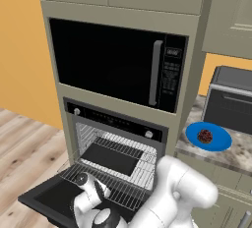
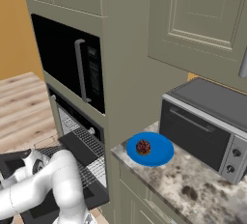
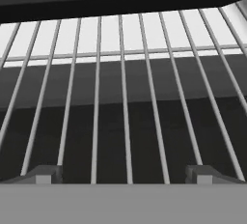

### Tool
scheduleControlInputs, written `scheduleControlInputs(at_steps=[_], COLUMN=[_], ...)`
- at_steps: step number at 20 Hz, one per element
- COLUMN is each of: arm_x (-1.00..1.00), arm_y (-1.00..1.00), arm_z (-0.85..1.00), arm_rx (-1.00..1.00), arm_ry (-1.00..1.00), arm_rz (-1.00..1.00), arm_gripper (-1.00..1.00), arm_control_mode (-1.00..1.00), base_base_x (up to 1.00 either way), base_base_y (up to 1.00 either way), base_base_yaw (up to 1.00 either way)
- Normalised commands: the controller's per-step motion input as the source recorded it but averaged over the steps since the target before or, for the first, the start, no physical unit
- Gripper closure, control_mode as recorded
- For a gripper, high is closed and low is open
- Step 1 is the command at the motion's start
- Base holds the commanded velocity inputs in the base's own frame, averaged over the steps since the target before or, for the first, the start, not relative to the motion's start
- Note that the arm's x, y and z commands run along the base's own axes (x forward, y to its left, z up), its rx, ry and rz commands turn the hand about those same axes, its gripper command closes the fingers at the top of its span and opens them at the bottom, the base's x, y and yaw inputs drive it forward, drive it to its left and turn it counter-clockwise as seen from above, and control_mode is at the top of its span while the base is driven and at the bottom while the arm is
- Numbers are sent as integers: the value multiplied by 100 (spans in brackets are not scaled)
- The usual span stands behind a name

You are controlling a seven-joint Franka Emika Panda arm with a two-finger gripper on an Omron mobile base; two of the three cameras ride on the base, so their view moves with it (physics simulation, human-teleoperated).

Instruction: Take the baked cake out of the oven and place it on the plate for cooling. Then close the oven door.

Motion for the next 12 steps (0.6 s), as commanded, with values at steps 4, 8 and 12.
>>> scheduleControlInputs(at_steps=[4, 8, 12], arm_x=[43, 38, 30], arm_y=[-15, -14, -4], arm_z=[-58, -69, -82], arm_rx=[0, 0, -6], arm_ry=[0, 0, -7], arm_rz=[5, 6, 8], arm_gripper=[-100, -100, -100], arm_control_mode=[-100, -100, -100], base_base_x=[0, 0, 0], base_base_y=[0, 0, 0], base_base_yaw=[0, 0, 0])
